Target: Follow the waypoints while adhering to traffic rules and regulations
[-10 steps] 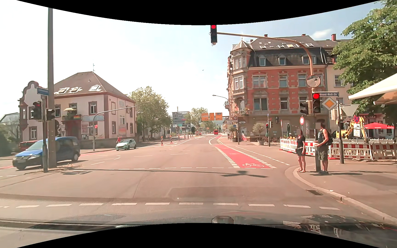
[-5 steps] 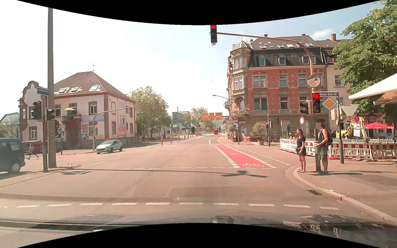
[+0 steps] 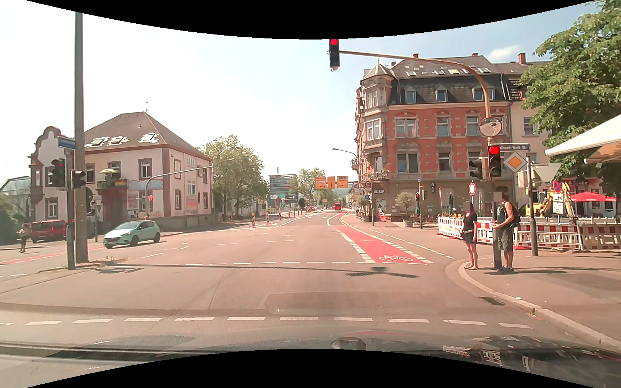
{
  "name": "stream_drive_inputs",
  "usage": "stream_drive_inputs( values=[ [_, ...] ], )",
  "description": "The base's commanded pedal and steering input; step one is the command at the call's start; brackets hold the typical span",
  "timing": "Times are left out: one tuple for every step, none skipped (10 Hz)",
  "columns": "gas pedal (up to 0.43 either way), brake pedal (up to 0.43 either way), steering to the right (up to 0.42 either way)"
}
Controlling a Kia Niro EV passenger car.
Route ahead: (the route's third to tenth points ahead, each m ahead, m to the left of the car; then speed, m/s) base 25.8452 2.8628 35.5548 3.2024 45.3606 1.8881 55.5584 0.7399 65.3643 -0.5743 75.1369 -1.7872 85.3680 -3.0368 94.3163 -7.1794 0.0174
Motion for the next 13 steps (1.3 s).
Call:
stream_drive_inputs(
  values=[
    [0.000,0.268,-0.012],
    [0.000,0.268,-0.012],
    [0.000,0.268,-0.012],
    [0.000,0.268,-0.012],
    [0.000,0.268,-0.012],
    [0.000,0.268,-0.012],
    [0.000,0.268,-0.012],
    [0.000,0.268,-0.012],
    [0.000,0.268,-0.012],
    [0.000,0.268,-0.012],
    [0.000,0.268,-0.012],
    [0.000,0.268,-0.012],
    [0.000,0.268,-0.012]
  ],
)
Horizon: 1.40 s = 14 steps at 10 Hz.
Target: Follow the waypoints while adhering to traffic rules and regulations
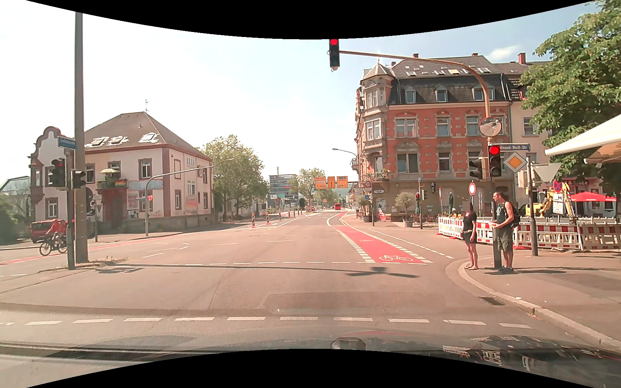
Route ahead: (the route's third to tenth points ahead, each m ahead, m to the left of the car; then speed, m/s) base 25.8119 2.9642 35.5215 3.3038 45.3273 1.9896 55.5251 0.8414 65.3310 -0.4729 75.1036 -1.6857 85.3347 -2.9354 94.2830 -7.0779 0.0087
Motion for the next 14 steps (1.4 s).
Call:
stream_drive_inputs(
  values=[
    [0.000,0.268,-0.012],
    [0.000,0.268,-0.012],
    [0.000,0.268,-0.012],
    [0.000,0.268,-0.012],
    [0.000,0.268,-0.012],
    [0.000,0.268,-0.012],
    [0.000,0.268,-0.012],
    [0.000,0.268,-0.012],
    [0.000,0.268,-0.012],
    [0.000,0.268,-0.012],
    [0.000,0.268,-0.012],
    [0.000,0.268,-0.012],
    [0.000,0.268,-0.012],
    [0.000,0.268,-0.012]
  ],
)
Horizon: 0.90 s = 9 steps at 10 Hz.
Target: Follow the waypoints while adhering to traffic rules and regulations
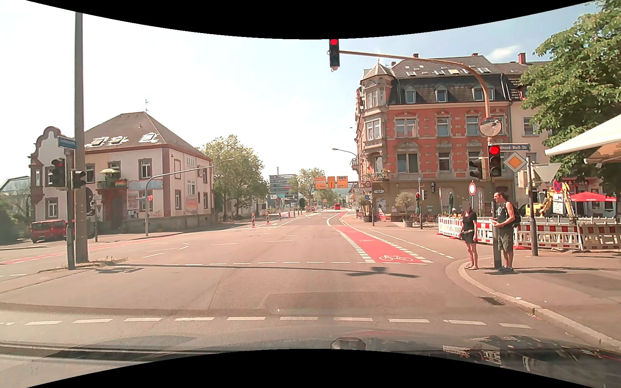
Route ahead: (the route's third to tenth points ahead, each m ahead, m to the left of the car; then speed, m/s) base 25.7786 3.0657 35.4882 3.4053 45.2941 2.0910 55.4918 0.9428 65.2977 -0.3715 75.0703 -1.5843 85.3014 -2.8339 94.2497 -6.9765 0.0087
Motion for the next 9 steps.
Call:
stream_drive_inputs(
  values=[
    [0.000,0.268,-0.012],
    [0.000,0.268,-0.012],
    [0.000,0.268,-0.012],
    [0.000,0.268,-0.012],
    [0.000,0.268,-0.012],
    [0.000,0.268,-0.012],
    [0.000,0.268,-0.012],
    [0.000,0.268,-0.012],
    [0.000,0.268,-0.012]
  ],
)
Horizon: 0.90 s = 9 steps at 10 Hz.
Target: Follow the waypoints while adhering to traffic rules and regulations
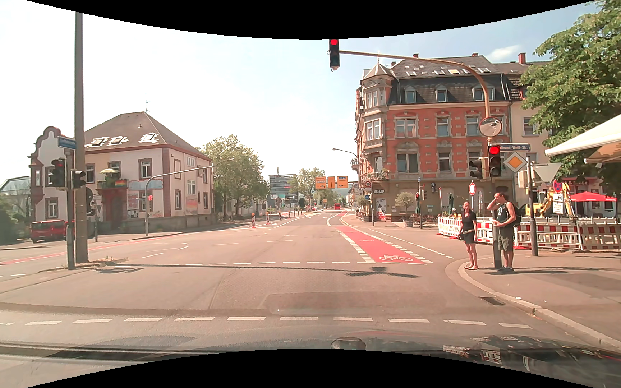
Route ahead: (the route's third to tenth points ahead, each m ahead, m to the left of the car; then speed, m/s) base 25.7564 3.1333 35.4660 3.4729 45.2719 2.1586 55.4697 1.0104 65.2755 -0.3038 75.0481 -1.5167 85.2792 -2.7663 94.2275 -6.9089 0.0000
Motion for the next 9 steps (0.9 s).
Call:
stream_drive_inputs(
  values=[
    [0.000,0.268,-0.012],
    [0.000,0.268,-0.012],
    [0.000,0.268,-0.012],
    [0.000,0.268,-0.012],
    [0.000,0.268,-0.012],
    [0.000,0.268,-0.012],
    [0.000,0.268,-0.012],
    [0.000,0.268,-0.012],
    [0.000,0.268,-0.012]
  ],
)
